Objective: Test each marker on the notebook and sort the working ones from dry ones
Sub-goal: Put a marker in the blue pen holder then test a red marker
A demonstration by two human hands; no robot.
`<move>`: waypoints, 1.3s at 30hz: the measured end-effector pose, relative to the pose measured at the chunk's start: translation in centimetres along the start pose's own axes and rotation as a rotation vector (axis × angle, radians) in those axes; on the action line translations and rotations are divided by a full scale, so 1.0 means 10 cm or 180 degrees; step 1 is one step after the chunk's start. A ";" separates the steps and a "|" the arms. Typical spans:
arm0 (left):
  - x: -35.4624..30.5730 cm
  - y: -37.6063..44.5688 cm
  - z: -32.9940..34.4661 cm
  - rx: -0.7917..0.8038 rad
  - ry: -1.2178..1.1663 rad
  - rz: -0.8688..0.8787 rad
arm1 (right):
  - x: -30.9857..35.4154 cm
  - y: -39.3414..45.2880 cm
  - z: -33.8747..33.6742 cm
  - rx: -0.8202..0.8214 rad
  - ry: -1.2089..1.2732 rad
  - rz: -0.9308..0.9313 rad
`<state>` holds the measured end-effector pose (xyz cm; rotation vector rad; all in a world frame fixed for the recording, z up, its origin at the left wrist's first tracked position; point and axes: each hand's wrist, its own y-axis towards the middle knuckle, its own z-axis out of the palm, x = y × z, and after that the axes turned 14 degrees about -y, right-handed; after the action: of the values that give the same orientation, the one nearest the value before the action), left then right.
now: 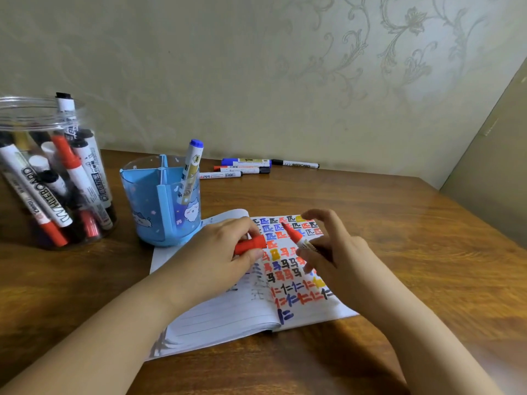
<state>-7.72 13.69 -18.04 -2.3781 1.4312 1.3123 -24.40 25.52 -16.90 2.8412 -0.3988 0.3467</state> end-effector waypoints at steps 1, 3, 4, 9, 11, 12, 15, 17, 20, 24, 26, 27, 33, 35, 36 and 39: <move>-0.01 0.00 0.00 -0.0014 0.0010 0.0068 | 0.01 -0.01 -0.01 -0.0021 0.0105 0.0024; -0.01 0.00 0.00 -0.0036 0.0084 0.0245 | 0.03 -0.01 -0.02 0.0058 0.0339 0.0138; -0.01 -0.01 0.00 -0.0042 0.0133 0.0303 | 0.03 0.00 0.00 0.0102 0.0451 0.0225; -0.07 -0.03 0.01 -0.0020 0.0077 0.0401 | -0.02 -0.03 -0.11 0.0592 0.2738 0.0777; -0.10 -0.04 0.02 0.0069 0.0094 0.0413 | -0.05 -0.11 -0.19 0.0749 0.3084 0.0723; -0.11 -0.04 0.02 0.0105 0.0105 0.0418 | -0.05 -0.15 -0.22 0.0716 0.3056 0.0673; -0.14 -0.04 0.06 0.0180 0.0098 0.0418 | -0.03 -0.23 -0.20 0.0325 0.2893 0.0652; -0.15 -0.05 0.08 0.0213 0.0118 0.0388 | 0.01 -0.26 -0.12 0.0066 0.2702 0.0738; -0.13 -0.06 0.12 0.0299 0.0157 0.0349 | 0.03 -0.32 0.04 -0.0084 0.2655 0.0777; -0.07 -0.05 0.14 0.0377 0.0170 0.0291 | 0.04 -0.37 0.10 0.0012 0.2521 0.0640; -0.05 -0.05 0.15 0.0430 0.0175 0.0267 | 0.03 -0.38 0.12 0.0108 0.2318 0.0637; -0.04 -0.05 0.15 0.0444 0.0188 0.0257 | 0.03 -0.39 0.13 0.0184 0.2153 0.0599; -0.04 -0.05 0.16 0.0478 0.0187 0.0189 | 0.01 -0.44 0.15 0.0103 0.1587 0.0406; -0.04 -0.05 0.16 0.0498 0.0197 0.0176 | 0.00 -0.43 0.18 0.0102 0.1549 0.0396; -0.04 -0.06 0.15 0.0507 0.0198 0.0169 | 0.00 -0.43 0.18 0.0117 0.1509 0.0385; -0.04 -0.06 0.15 0.0514 0.0219 0.0158 | 0.00 -0.43 0.20 0.0086 0.1340 0.0316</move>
<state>-8.27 15.02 -18.87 -2.3184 1.5597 1.0886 -22.76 28.97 -19.67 2.6774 -0.4467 0.9516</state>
